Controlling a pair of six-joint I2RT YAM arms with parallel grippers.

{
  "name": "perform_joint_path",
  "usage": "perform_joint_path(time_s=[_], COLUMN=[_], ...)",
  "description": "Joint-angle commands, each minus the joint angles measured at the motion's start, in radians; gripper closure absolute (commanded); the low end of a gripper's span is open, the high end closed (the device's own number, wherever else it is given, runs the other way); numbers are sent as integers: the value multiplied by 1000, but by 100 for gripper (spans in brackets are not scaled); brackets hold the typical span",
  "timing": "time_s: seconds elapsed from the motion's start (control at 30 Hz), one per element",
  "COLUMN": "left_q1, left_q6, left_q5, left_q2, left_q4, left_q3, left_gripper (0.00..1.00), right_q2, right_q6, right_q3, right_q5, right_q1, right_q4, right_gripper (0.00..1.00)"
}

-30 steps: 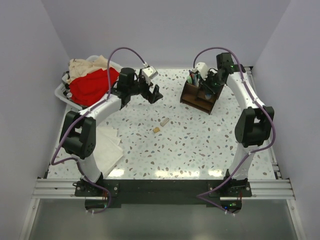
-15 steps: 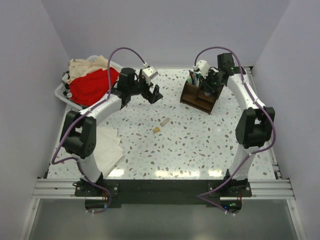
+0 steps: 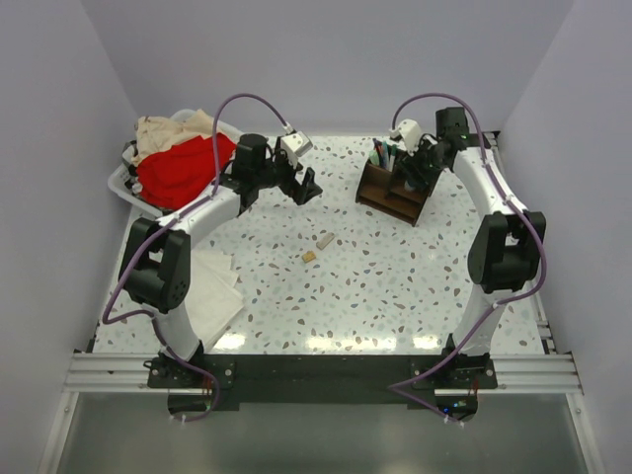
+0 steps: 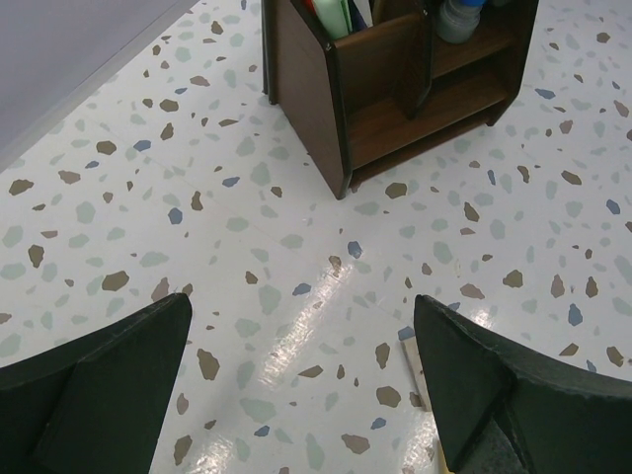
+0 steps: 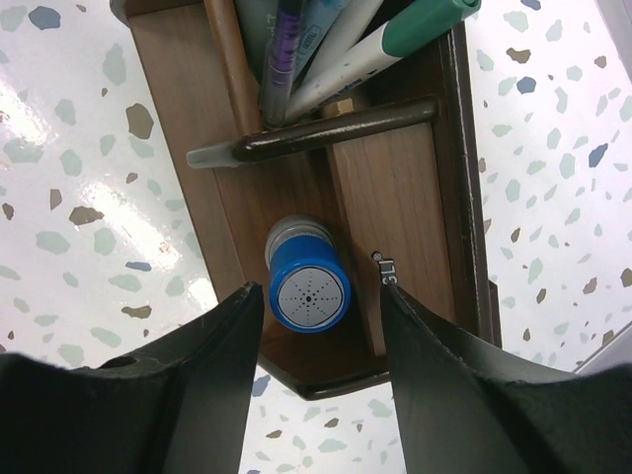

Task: Sort the stationery into containers
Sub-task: Place the stationery in the storage box, then move the storage box to the center of the board.

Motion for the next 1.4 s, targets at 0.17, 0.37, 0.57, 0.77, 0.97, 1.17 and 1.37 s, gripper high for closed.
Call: perform_joint_path(time_s=[0.17, 0.37, 0.57, 0.77, 0.97, 1.17, 1.37], left_q1=[7, -1, 4, 7, -10, -31, -76], left_q6=[2, 92, 106, -85, -266, -299, -325], left_q5=[2, -182, -229, -69, 38, 26, -30], left_q2=[-9, 34, 187, 328, 470, 568, 664], left_q4=[44, 27, 52, 203, 417, 523, 596], left_q3=[25, 48, 242, 327, 327, 384, 488], left_gripper=[0, 0, 11, 61, 100, 100, 100], right_q2=[-100, -212, -425, -418, -322, -220, -138], right_q6=[51, 159, 360, 535, 620, 677, 700], right_q3=[40, 52, -282, -415, -396, -366, -353], right_q5=[-17, 14, 221, 410, 470, 451, 384], right_q1=[-4, -19, -36, -36, -62, -125, -130], right_q4=[21, 13, 295, 377, 384, 372, 387], right_gripper=[37, 36, 76, 100, 100, 100, 100])
